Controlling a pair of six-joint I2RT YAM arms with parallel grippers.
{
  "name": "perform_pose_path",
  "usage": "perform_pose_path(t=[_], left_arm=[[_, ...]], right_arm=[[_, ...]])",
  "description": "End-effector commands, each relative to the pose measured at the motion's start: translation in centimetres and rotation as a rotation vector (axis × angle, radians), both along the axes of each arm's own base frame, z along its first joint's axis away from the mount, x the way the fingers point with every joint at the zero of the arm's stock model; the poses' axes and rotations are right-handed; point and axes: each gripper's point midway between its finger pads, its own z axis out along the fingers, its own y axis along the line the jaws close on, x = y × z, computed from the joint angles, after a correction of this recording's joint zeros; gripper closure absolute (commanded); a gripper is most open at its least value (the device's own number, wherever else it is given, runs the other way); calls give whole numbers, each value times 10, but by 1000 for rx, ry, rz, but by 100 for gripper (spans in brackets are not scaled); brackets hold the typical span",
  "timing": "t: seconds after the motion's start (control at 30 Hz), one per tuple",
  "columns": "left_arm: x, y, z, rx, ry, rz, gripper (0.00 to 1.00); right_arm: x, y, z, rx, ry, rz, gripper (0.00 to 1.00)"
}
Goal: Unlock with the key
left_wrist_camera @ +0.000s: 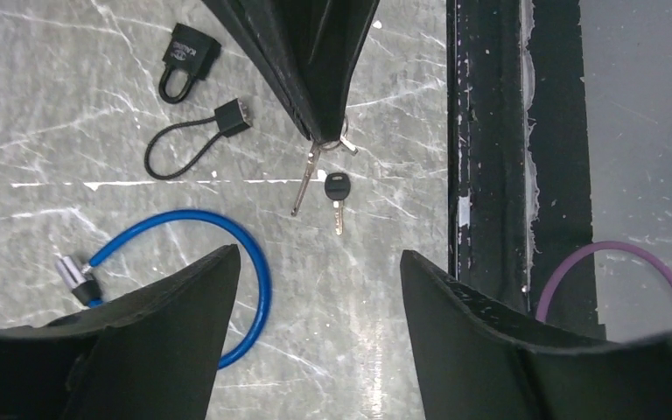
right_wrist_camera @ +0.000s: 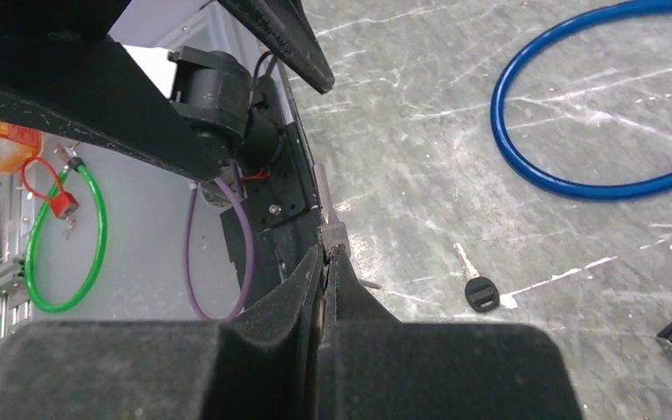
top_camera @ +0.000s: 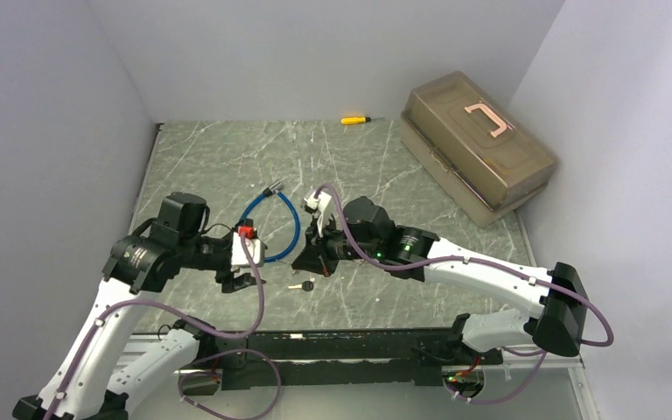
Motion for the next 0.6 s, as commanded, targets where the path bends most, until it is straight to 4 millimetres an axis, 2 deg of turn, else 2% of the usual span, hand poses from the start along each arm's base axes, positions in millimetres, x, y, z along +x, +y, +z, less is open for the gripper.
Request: perform_pose_path(t=[0.0, 0.1, 0.23, 0.37, 0.57], left_arm=[[-3, -4, 16, 6, -94, -59, 31], [-2, -7, 11, 33, -45, -66, 33], [0, -14, 13, 19, 21, -60, 30], [2, -20, 25, -12, 26, -64, 31], [-11, -25, 29, -20, 116, -109, 49]], right_arm=[[-10, 9, 40, 90, -43, 78, 100], [-13, 11, 47, 99, -58, 91, 100], [-16, 11, 52, 85, -86, 104, 100], [-18, 11, 49, 47, -113, 102, 100], [-16, 8, 52, 35, -153, 77, 100]])
